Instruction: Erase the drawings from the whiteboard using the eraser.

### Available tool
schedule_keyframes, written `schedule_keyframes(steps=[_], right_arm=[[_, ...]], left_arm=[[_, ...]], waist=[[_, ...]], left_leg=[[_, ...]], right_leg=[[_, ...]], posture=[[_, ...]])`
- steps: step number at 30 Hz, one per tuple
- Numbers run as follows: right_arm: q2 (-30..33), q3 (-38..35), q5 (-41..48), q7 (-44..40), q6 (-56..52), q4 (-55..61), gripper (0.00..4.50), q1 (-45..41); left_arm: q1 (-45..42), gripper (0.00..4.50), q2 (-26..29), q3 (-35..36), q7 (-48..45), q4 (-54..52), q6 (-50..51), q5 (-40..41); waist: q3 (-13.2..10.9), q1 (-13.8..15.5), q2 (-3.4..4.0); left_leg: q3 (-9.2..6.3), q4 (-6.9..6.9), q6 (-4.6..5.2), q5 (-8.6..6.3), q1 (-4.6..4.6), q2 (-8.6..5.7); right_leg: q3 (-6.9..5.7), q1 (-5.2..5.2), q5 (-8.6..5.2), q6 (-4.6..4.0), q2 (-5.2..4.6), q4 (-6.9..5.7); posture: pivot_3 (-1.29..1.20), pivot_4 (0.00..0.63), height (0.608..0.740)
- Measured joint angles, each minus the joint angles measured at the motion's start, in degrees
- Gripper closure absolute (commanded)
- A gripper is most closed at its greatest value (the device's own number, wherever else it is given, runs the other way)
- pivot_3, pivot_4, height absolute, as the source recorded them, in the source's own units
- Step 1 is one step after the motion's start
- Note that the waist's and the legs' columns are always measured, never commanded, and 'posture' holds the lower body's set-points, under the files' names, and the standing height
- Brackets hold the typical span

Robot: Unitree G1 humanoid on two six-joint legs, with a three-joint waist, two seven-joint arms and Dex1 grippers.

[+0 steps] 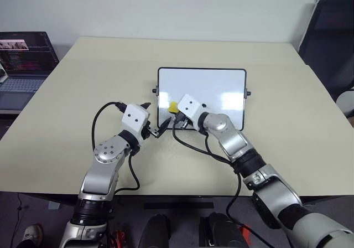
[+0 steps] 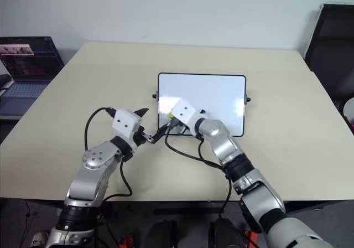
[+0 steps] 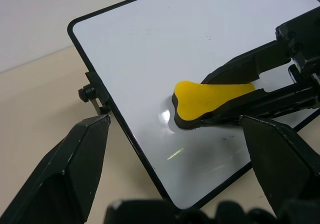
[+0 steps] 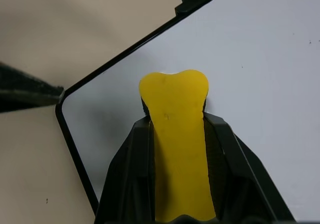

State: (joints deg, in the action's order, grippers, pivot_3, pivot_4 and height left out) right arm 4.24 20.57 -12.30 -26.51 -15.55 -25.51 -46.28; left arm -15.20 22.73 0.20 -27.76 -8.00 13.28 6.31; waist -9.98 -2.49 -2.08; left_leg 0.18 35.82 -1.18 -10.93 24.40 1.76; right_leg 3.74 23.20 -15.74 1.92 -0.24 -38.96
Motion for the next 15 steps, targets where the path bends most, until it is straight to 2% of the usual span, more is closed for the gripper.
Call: schedule_keyframes(steps=[9,15], right_arm=[[0.27,-0.31,0.21,0.20,-1.32,1.12,3.53,0.19],[2.78,-3.64,2.46,0.25,-2.35,5.95,3.53,3.58]], left_arm=[[-0.42,0.00,0.00,-0.29,-0.48,0.01,0.00,0.00],[-1.01,0.00,-0.16,-1.01,-0.51,0.08,-0.01,0.01]], waist=[[0.00,0.23,0.00],[0.00,0.66,0.00]], left_leg=[[0.00,0.00,0.00,0.00,0.01,-0.01],[0.00,0.00,0.00,0.00,0.06,-0.03]], right_leg=[[0.00,0.00,0.00,0.00,0.00,0.01],[-0.02,0.00,-0.01,0.01,-0.01,0.06]], posture=[[0.00,0.150,0.740],[0.00,0.150,0.740]])
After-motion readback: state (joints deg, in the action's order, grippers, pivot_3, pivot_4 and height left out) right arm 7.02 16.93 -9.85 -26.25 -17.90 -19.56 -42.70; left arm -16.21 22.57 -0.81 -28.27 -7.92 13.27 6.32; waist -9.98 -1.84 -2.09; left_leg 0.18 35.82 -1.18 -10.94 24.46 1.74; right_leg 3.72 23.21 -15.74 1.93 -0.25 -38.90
